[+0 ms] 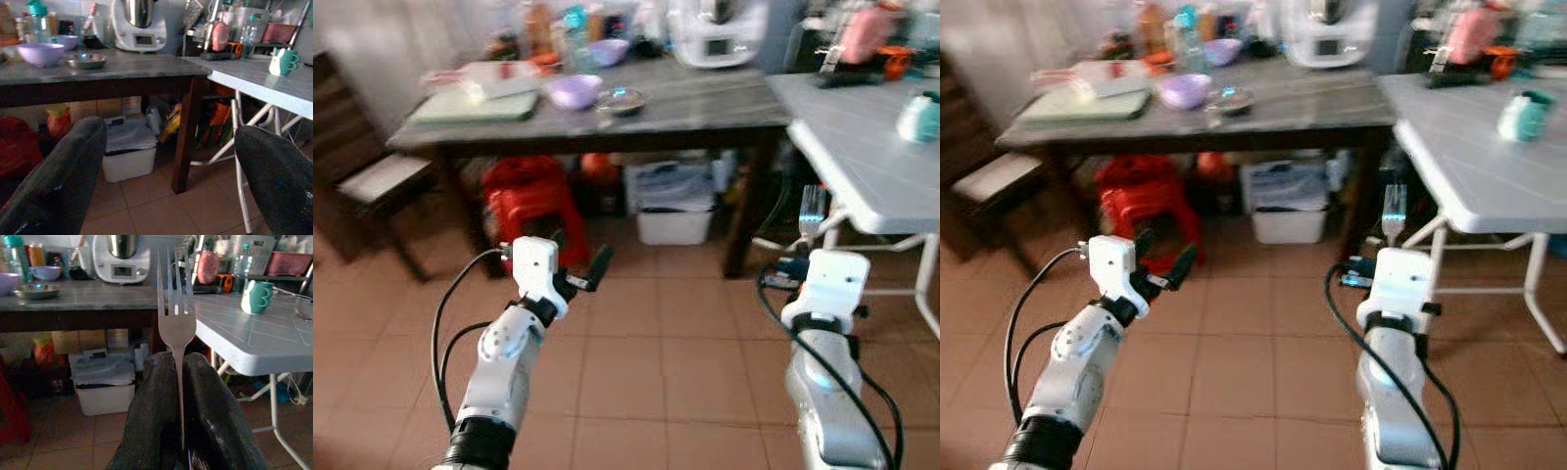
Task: Setting the table
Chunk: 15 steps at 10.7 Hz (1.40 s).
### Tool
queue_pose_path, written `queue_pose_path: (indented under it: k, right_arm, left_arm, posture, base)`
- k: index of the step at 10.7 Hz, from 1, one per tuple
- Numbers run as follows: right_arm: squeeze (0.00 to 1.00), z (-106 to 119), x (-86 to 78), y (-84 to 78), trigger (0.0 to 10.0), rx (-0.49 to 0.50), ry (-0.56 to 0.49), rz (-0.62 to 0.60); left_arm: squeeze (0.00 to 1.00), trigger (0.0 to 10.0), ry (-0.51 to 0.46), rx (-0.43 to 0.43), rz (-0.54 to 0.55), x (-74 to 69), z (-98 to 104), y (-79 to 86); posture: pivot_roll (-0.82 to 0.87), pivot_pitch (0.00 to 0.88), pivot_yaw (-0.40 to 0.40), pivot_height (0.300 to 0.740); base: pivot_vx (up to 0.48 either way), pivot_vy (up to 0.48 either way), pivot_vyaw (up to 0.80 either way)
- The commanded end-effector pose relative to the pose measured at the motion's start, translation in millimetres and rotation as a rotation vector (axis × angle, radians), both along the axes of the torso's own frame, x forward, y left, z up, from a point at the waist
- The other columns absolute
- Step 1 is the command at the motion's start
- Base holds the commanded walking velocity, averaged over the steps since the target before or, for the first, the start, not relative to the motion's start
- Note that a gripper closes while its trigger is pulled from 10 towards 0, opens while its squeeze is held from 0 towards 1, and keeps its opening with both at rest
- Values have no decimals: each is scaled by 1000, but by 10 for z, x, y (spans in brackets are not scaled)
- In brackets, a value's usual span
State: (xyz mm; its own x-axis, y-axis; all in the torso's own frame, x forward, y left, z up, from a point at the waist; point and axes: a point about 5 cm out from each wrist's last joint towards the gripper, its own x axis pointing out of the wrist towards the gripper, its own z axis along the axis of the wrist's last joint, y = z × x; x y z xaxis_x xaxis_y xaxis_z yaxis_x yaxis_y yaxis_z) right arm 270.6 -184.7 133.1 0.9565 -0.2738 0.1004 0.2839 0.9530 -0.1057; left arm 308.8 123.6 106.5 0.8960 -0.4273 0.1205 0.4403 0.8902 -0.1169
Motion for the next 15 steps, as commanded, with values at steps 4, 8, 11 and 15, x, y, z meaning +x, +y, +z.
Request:
queue_pose_path:
  k: [4, 8, 11, 15]
  right_arm:
    - [0, 67, 51, 61, 10000, -18, -30, 26]
    - [0, 54, 42, 72, 10000, -10, -29, 20]
    - [0, 53, 46, 66, 10000, -12, -31, 18]
    - [0, 49, 53, 77, 10000, -7, -32, 19]
  left_arm:
    - [0, 10000, -17, 3, -11, 13, 61, 10]
    - [0, 10000, -14, 7, -23, 10, 62, -21]
    - [0, 10000, -16, 8, -36, 0, 72, -52]
    - [0, 10000, -19, 9, -48, -3, 81, -63]
  posture:
    - [-11, 0, 86, 740]
    - [-14, 0, 89, 740]
    - [-11, 0, 91, 740]
    - [-9, 0, 95, 740]
  base:
    - [287, 0, 0]
    - [290, 0, 0]
    - [301, 0, 0]
    - [332, 0, 202]
